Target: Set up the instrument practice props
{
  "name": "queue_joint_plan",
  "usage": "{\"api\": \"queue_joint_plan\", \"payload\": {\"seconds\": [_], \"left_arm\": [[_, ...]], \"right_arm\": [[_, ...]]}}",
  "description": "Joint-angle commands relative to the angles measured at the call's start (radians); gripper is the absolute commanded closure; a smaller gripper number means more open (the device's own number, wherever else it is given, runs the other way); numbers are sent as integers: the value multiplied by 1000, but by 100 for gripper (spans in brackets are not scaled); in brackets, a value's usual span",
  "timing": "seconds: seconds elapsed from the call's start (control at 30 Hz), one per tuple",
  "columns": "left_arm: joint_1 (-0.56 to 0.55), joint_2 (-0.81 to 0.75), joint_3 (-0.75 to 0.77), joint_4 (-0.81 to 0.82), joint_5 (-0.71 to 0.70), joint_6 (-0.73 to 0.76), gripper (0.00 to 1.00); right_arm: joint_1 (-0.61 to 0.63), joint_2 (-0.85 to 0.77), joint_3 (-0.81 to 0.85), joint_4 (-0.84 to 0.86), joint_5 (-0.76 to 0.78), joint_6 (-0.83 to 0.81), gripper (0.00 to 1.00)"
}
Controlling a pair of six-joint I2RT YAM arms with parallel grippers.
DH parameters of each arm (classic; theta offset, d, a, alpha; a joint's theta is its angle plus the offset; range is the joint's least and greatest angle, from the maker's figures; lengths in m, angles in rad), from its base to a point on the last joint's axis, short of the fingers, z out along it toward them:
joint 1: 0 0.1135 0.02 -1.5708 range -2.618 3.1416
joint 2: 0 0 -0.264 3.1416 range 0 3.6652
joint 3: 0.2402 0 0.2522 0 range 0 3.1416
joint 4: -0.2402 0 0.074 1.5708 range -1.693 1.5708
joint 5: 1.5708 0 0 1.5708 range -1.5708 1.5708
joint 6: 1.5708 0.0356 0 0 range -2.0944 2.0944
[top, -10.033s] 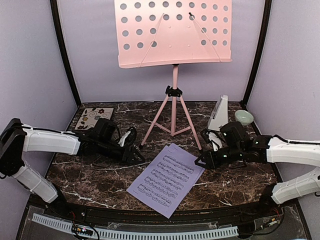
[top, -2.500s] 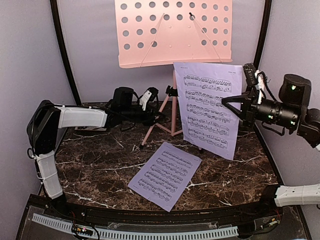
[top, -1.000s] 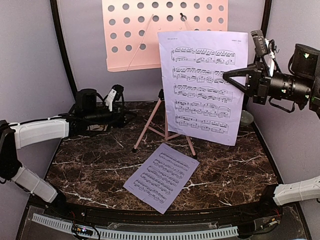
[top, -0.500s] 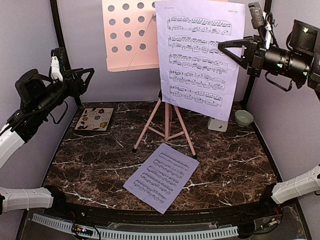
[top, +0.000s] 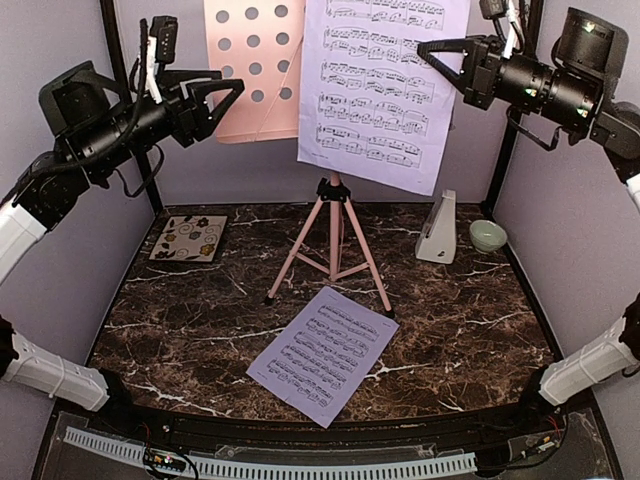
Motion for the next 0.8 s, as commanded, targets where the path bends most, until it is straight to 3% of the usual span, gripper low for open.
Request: {"api": "queue_joint_plan", "payload": {"seconds": [0.0,0.47,0.77], "left_arm": [[-42,89,116,-3,-27,38,42],[-55,295,338,-77,-71,-42,47],[-61,331,346,-38,-102,-93,65]], "right_arm": [[-7,21,69,86,70,-37,100],[-7,70,137,105,215,-125,100],[-7,55,95,170,300,-153,100]]}}
